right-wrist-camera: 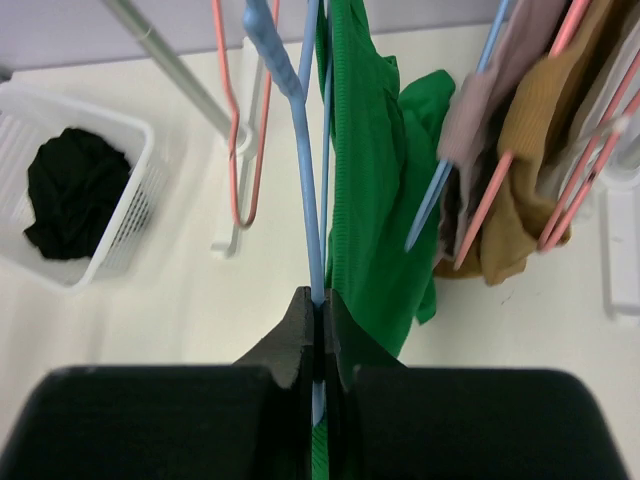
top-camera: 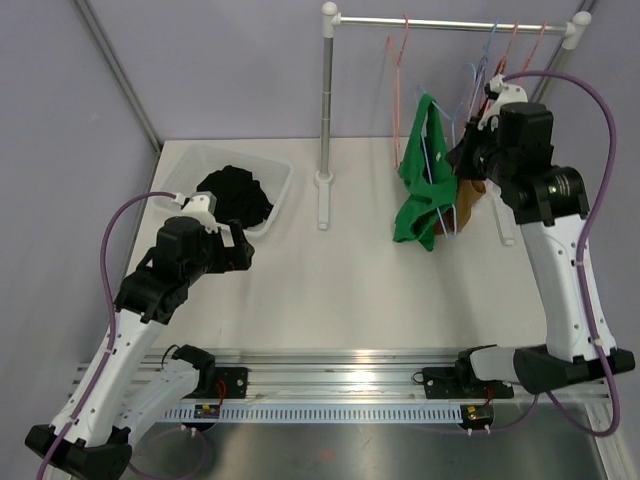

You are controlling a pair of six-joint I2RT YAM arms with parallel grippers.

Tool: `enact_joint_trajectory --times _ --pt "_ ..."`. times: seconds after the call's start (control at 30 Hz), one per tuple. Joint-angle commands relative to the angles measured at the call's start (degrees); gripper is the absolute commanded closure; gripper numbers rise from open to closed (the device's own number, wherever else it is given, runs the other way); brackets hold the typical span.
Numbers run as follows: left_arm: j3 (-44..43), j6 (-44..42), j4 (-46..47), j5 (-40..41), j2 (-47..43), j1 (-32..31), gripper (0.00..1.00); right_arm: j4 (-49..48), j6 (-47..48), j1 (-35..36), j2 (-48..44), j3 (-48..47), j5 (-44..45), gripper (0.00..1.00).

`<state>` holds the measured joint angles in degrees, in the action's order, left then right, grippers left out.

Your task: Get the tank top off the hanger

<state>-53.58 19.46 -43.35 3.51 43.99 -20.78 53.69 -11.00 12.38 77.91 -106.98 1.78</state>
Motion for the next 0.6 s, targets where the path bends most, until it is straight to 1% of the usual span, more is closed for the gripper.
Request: enact_joint_trajectory --times 0.0,0.07,0.1,0.13,0.2,0.23,0.3,0.33,0.4,0.43,0.47,0.5,0.57 --pt "-2.66 3.12 4.32 -2.98 -0.39 -1.28 0.01 -3.6 -1.3 0.45 -9.43 5.45 -7.21 1.0" --pt "-4.68 4.61 4.77 -1.58 0.13 -4.52 0.01 -2.1 -1.39 0.54 -14.42 10.63 -10.03 1.0" --pt "-5.47 5.05 5.47 -0.7 1.09 -6.28 0.01 -1.84 -1.3 0.54 -16.1 14.74 -13.61 1.0" --pt "-6.35 5.58 5.65 1.74 2.23 -10.12 0.01 -1.66 -1.21 0.45 -17.78 16.78 -15.21 1.0" --pt "-10.03 6.55 6.35 4.74 5.91 -14.45 0.01 -1.05 -1.65 0.45 -22.35 20.74 -18.64 1.0" --pt "-11.53 6.73 6.61 8.15 7.24 -19.08 0.01 0.09 -1.56 0.45 -23.75 23.89 -19.44 1.0" --pt "-15.47 6.73 8.1 10.72 9.88 -23.5 0.01 1.5 -1.74 0.45 -27.18 27.33 -19.89 1.0" --pt "-16.63 6.55 9.07 12.64 11.98 -27.52 0.01 3.33 -1.39 0.45 -28.07 28.13 -19.89 1.0" --pt "-18.65 5.06 12.57 13.8 14.01 -31.06 0.01 5.19 -0.51 0.45 -30.09 30.32 -20.93 1.0" --pt "-20.06 4.54 13.9 14.42 15.67 -34.13 0.01 6.67 -0.07 0.45 -30.36 31.12 -22.16 1.0" --pt "-20.77 3.83 15.13 15.29 16.47 -35.37 0.01 6.95 0.54 0.45 -30.8 32.09 -23.83 1.0" --pt "-21.12 3.31 17.66 15.65 17.09 -36.34 0.01 7.04 1.33 0.45 -30.71 34.45 -27.5 1.0" --pt "-22.35 2.6 19.09 16.26 19.45 -37.85 0.01 6.17 0.9 0.54 -30.88 36.66 -30.25 1.0"
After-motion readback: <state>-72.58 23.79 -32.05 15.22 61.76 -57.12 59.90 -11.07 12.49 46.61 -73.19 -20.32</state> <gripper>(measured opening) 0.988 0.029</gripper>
